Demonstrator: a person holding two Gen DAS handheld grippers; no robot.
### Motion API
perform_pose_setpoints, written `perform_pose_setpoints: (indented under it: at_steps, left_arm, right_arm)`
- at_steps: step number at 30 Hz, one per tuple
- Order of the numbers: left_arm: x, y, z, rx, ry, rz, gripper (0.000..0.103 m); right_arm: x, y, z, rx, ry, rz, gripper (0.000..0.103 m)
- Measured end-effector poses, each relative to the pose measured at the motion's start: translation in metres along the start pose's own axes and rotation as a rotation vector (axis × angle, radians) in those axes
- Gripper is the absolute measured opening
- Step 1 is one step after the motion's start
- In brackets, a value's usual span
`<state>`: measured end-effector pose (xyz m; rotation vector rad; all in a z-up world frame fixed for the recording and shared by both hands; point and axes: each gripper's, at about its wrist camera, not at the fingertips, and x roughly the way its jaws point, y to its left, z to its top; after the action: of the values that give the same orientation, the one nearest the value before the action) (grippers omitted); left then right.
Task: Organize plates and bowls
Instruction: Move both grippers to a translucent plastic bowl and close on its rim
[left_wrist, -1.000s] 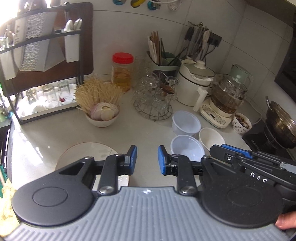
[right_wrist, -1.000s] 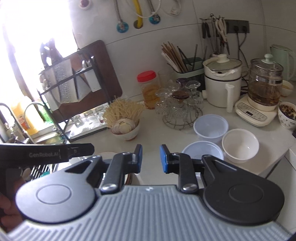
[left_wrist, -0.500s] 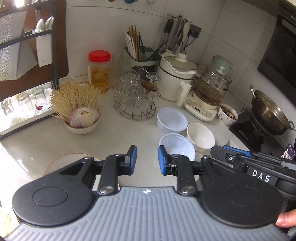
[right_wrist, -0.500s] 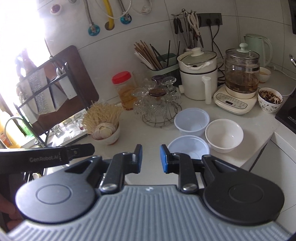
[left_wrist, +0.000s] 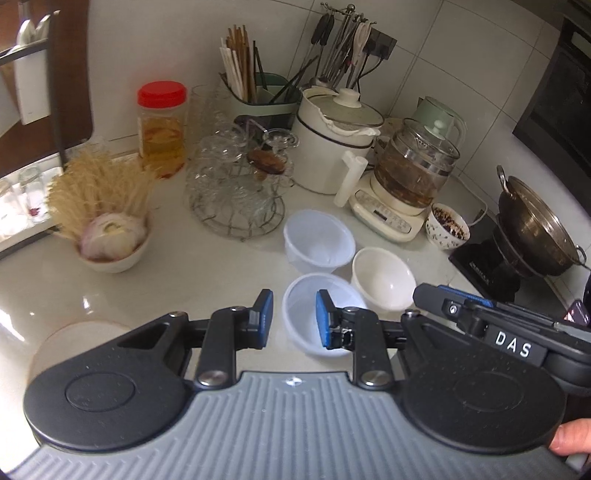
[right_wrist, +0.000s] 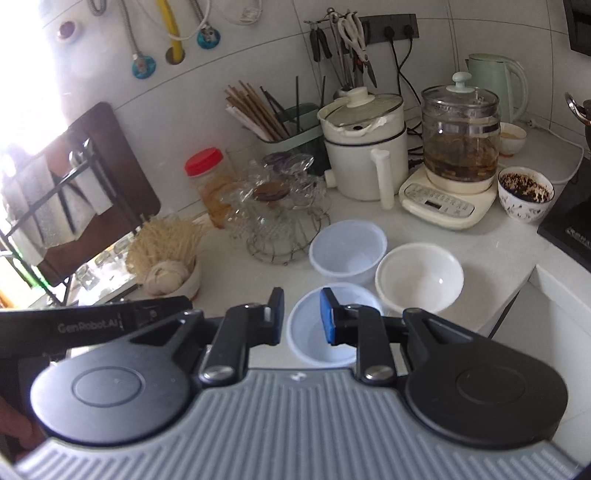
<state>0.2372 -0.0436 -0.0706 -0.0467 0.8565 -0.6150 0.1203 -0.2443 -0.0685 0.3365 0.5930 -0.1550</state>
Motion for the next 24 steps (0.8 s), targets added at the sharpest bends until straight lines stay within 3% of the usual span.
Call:
perform_pose_setpoints:
  at_steps: [7,13,15,19,21,24]
  left_arm:
    - [0.051,-0.022,0.033,-0.021,0.006,0.019,0.045]
    - [0.099,-0.026,0.057,-0.051,0.035,0.047,0.047]
    - [0.117,-0.025,0.062,-0.065,0.048,0.056,0.047]
    - [0.145,-0.022,0.069,-0.091,0.078,0.082,0.047]
    - [0.16,-0.019,0.072,-0.111,0.101,0.093,0.051]
    - [0.178,-0.017,0.074,-0.125,0.126,0.107,0.059]
  right_arm:
    - [0.036,-0.045,0.032,0.033,0.029,0.001,0.025]
    - [0.073,-0.074,0.051,0.034,0.067,0.002,0.026]
    - [0.085,-0.082,0.055,0.034,0.077,0.008,0.038]
    - [0.115,-0.098,0.064,0.046,0.124,0.019,0.042]
    - [0.129,-0.104,0.066,0.058,0.144,0.021,0.052]
    - [0.15,-0.115,0.069,0.075,0.176,0.029,0.058]
